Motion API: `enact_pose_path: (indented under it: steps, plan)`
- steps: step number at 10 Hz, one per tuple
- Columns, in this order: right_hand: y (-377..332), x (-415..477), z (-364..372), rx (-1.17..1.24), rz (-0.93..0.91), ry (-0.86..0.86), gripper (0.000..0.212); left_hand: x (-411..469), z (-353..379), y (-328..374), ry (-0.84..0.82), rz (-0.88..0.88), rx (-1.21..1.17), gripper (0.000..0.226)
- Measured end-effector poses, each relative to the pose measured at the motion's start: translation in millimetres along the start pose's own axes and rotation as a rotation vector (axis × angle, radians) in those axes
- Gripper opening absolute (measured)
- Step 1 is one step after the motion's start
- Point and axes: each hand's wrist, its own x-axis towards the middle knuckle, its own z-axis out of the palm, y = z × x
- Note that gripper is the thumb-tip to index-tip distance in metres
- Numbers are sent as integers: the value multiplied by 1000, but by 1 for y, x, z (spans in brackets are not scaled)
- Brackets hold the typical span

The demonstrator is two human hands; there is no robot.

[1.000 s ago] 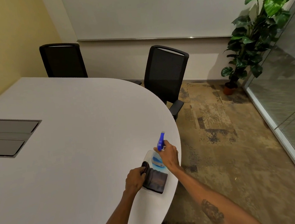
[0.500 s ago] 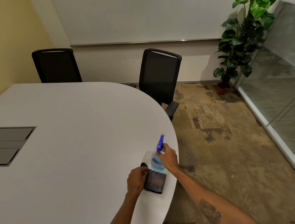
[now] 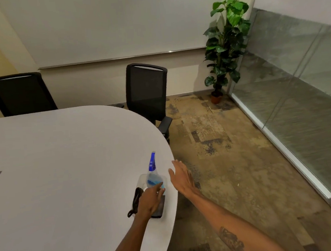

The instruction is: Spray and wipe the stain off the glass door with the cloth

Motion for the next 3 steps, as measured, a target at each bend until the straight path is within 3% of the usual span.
enact_pose_path:
  steps: [1, 3]
  plan:
    - [32, -17, -30, -139, 30, 21, 61, -6, 14, 42, -18, 180, 50, 58]
    - [109, -63, -90, -104, 141, 94, 63, -24, 52, 120, 21, 408, 214, 67]
